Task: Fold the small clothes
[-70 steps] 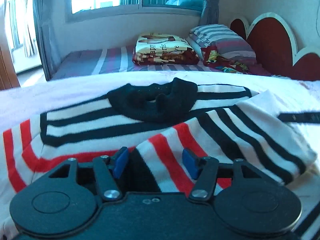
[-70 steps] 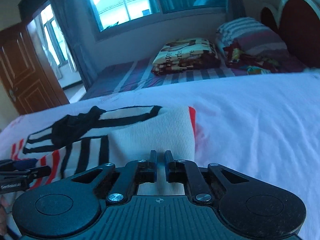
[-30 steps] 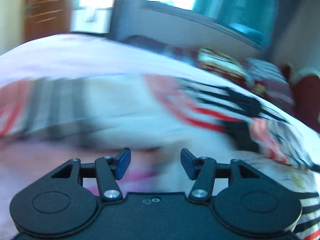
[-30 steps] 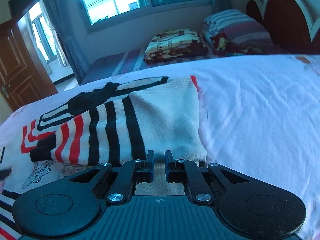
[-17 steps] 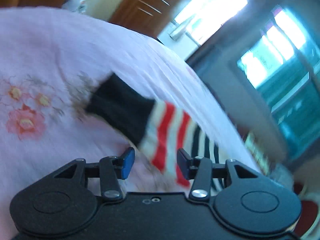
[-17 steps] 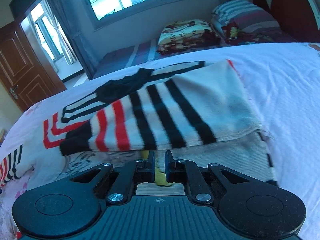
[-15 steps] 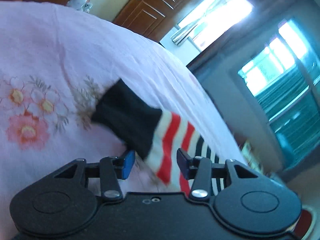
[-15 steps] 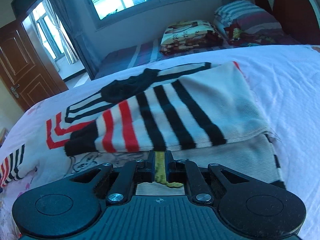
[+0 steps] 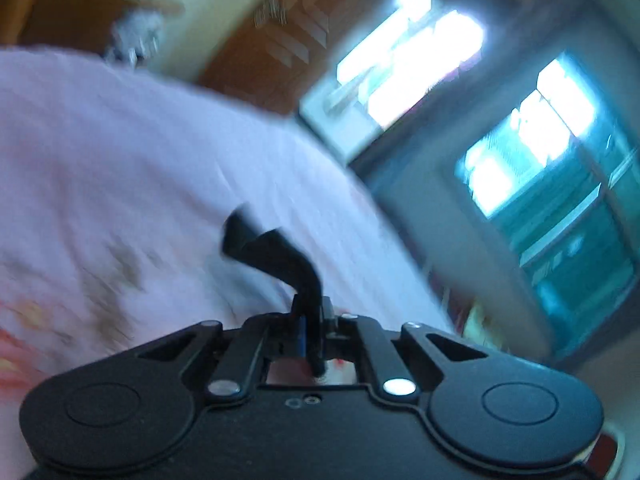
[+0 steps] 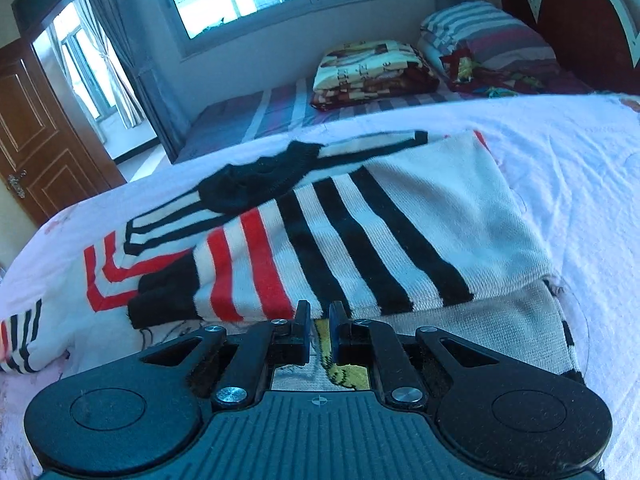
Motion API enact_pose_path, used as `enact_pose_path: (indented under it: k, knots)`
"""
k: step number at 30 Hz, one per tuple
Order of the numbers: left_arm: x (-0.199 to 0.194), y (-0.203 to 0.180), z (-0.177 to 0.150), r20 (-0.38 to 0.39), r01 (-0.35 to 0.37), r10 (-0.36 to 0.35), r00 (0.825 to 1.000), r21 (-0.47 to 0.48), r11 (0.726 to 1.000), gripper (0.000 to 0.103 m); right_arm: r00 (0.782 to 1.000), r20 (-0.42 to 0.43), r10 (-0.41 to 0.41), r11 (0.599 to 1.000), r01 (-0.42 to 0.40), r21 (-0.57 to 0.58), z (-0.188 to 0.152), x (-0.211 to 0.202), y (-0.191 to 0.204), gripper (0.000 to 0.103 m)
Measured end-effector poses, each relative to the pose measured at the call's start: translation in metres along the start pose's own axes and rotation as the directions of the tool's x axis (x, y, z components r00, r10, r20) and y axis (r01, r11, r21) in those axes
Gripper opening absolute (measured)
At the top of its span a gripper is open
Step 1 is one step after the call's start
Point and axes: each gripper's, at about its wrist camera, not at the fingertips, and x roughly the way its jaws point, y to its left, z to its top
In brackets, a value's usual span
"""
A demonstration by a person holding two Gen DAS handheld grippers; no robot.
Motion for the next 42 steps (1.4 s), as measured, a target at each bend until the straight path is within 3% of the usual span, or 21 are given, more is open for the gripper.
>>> enact_pose_path:
  k: [1,4,7,12,18,22,26,29,31,33,34,35,36,37,38,40,42]
  knots:
    - [0.005,-0.011,-0.003,-0.014,-0.019,0.019,1.000,0.021,1.000,0.004,1.000,0.001,0.004,1.000,-0.004,0.004,0.000,0.000,-0.002,0.009]
    - [-0.003,-0.061,-0.017,0.019,0.065,-0.069,0.997,0.142,0.988,0.004,1.000,0.014,0.014,1.000,-0.014,0.015,0.000,-0.003,-0.008,0.009]
    - [0.008,-0.115,-0.045,-0.036,0.106,-0.100,0.994,0.266,0.958,0.004,0.999,0.026,0.020,1.000,-0.021,0.024,0.002,-0.007,-0.018,0.009]
    - [0.018,-0.206,-0.111,-0.126,0.237,-0.202,0.971,0.440,0.866,0.004,0.998,0.058,0.023,0.998,-0.027,0.062,0.009,-0.020,-0.045,0.009]
    - [0.034,-0.279,-0.202,-0.262,0.360,-0.255,0.931,0.539,0.761,0.004,0.996,0.090,0.017,0.993,-0.027,0.111,0.018,-0.036,-0.084,0.009]
    - [0.044,-0.306,-0.248,-0.337,0.413,-0.254,0.907,0.587,0.696,0.004,0.995,0.103,0.007,0.988,-0.023,0.156,0.021,-0.045,-0.112,0.009]
    - [0.047,-0.323,-0.290,-0.384,0.436,-0.226,0.895,0.652,0.620,0.004,0.994,0.110,-0.004,0.981,-0.017,0.194,0.024,-0.052,-0.140,0.009]
    - [0.048,-0.334,-0.324,-0.391,0.409,-0.158,0.907,0.729,0.549,0.004,0.994,0.110,-0.006,0.976,-0.018,0.216,0.025,-0.055,-0.158,0.009]
    - [0.053,-0.339,-0.342,-0.388,0.384,-0.106,0.915,0.764,0.518,0.006,0.994,0.105,0.008,0.973,-0.032,0.229,0.025,-0.057,-0.166,0.009]
    - [0.056,-0.341,-0.356,-0.419,0.395,-0.063,0.906,0.781,0.484,0.018,0.994,0.105,0.028,0.970,-0.053,0.239,0.026,-0.060,-0.174,0.009]
    - [0.059,-0.346,-0.363,-0.413,0.390,-0.053,0.909,0.801,0.454,0.023,0.993,0.108,0.042,0.967,-0.068,0.245,0.028,-0.059,-0.176,0.009]
    - [0.055,-0.347,-0.370,-0.408,0.395,-0.063,0.911,0.819,0.416,0.041,0.993,0.110,0.052,0.965,-0.078,0.249,0.028,-0.059,-0.177,0.009]
    - [0.053,-0.348,-0.375,-0.432,0.426,-0.075,0.899,0.819,0.383,0.068,0.992,0.110,0.058,0.964,-0.084,0.251,0.029,-0.059,-0.177,0.010]
    - [0.052,-0.348,-0.380,-0.462,0.461,-0.089,0.882,0.812,0.358,0.077,0.992,0.110,0.064,0.963,-0.091,0.253,0.029,-0.057,-0.176,0.012]
    - [0.048,-0.346,-0.382,-0.470,0.473,-0.099,0.877,0.812,0.341,0.079,0.991,0.110,0.075,0.962,-0.101,0.252,0.030,-0.056,-0.173,0.040]
    - [0.037,-0.338,-0.372,-0.465,0.485,-0.143,0.874,0.813,0.320,0.078,0.987,0.136,0.086,0.963,-0.117,0.244,0.033,-0.056,-0.165,0.081]
    - [0.021,-0.320,-0.354,-0.439,0.476,-0.183,0.880,0.808,0.348,0.079,0.977,0.165,0.136,0.962,-0.170,0.214,0.036,-0.056,-0.154,0.081]
